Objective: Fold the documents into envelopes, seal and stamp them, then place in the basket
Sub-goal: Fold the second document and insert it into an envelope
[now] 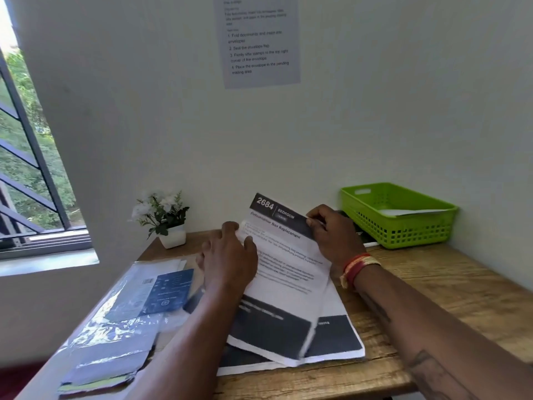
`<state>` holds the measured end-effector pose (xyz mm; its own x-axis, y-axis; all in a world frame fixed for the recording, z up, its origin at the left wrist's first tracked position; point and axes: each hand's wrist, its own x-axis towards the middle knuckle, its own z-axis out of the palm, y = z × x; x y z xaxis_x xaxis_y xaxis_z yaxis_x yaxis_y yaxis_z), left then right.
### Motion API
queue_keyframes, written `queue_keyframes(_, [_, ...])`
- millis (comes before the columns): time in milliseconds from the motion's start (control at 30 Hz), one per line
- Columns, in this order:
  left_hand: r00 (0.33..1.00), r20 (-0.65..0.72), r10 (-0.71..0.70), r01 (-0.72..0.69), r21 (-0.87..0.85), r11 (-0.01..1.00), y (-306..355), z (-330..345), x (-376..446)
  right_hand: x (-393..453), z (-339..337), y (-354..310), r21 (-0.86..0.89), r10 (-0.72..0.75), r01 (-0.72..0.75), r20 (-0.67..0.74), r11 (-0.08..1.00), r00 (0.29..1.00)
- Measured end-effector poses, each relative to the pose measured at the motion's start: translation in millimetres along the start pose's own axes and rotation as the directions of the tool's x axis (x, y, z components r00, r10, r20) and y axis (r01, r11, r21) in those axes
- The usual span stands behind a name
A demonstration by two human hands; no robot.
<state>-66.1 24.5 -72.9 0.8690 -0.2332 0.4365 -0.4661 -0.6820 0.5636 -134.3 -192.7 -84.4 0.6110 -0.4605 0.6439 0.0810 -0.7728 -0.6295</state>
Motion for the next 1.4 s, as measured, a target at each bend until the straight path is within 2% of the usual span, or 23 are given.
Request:
queue_keyframes(100, [0.988,-0.08,0.131,-0.123,0.095,0.988,1.7,1.0,-2.7,2.7,-0.7,4.7,0.079,0.193,-0.19,-0.036,0.979,0.981])
queue_keyframes(167, [0.963,-0.081,0.256,-0.241,0.155,0.958,6.3,5.3,-6.3,4.2,-0.3,7.2,0.107,0.314,-0.314,0.022,0.943,0.949])
queue_keyframes(233, [0.948,0.029,0.316,-0.316,0.179,0.932,9.7,14.8,-9.4,2.9,0.0,6.2,0.069,0.365,-0.373,0.103,0.925,0.925])
queue_keyframes(300, [0.925,0.219,0.31,-0.348,0.162,0.924,11.2,25.4,-11.7,-0.4,1.1,1.8,-0.001,0.359,-0.365,0.179,0.931,0.916])
queue_keyframes(367, [0.884,0.376,0.277,-0.362,0.178,0.915,10.1,33.1,-13.2,-3.9,2.4,-5.5,0.029,0.357,-0.375,0.245,0.927,0.901])
queue_keyframes(467, [0.845,0.472,0.253,-0.382,0.2,0.902,8.0,33.7,-13.2,-4.3,3.0,-8.6,0.042,0.335,-0.361,0.285,0.932,0.898])
queue_keyframes(600, [0.842,0.451,0.296,-0.442,0.259,0.859,9.6,29.4,-11.3,-1.3,-1.1,-6.6,0.068,0.296,-0.352,0.407,0.933,0.864])
queue_keyframes(700, [0.856,0.405,0.321,-0.434,0.227,0.872,11.8,31.3,-11.6,-1.6,-2.8,-11.4,0.178,0.308,-0.425,0.457,0.887,0.834])
queue_keyframes(800, [0.883,0.363,0.297,-0.342,0.066,0.937,8.9,36.1,-9.0,-2.3,-2.3,-14.8,0.201,0.329,-0.461,0.466,0.865,0.821])
queue_keyframes(900, [0.906,0.337,0.254,-0.218,-0.142,0.966,4.4,37.0,-4.6,-9.8,0.4,-20.2,0.256,0.339,-0.535,0.541,0.805,0.769])
queue_keyframes(967, [0.917,0.33,0.223,-0.152,-0.227,0.962,4.3,33.7,-2.9,-14.4,1.2,-21.9,0.219,0.311,-0.492,0.548,0.842,0.776])
queue_keyframes(1033, [0.924,0.341,0.172,-0.067,-0.299,0.952,5.5,29.2,-3.4,-14.9,2.9,-19.1,0.1,0.241,-0.344,0.536,0.934,0.809])
queue_keyframes(1100, [0.922,0.365,0.127,0.009,-0.349,0.937,5.2,28.1,-3.1,-13.3,5.1,-15.6,-0.032,0.186,-0.201,0.544,0.979,0.818])
queue_keyframes(1200, [0.933,0.346,0.094,0.017,-0.306,0.952,3.6,27.6,-2.5,-12.5,7.7,-17.4,-0.191,0.108,0.004,0.571,0.982,0.814])
queue_keyframes(1300, [0.941,0.336,0.046,0.038,-0.239,0.97,4.6,25.8,-1.4,-14.3,8.8,-23.3,-0.222,0.09,0.059,0.602,0.973,0.793])
queue_keyframes(1400, [0.939,0.342,0.03,0.073,-0.285,0.956,4.1,26.1,0.4,-14.9,10.0,-24.5,-0.257,0.08,0.106,0.619,0.961,0.781])
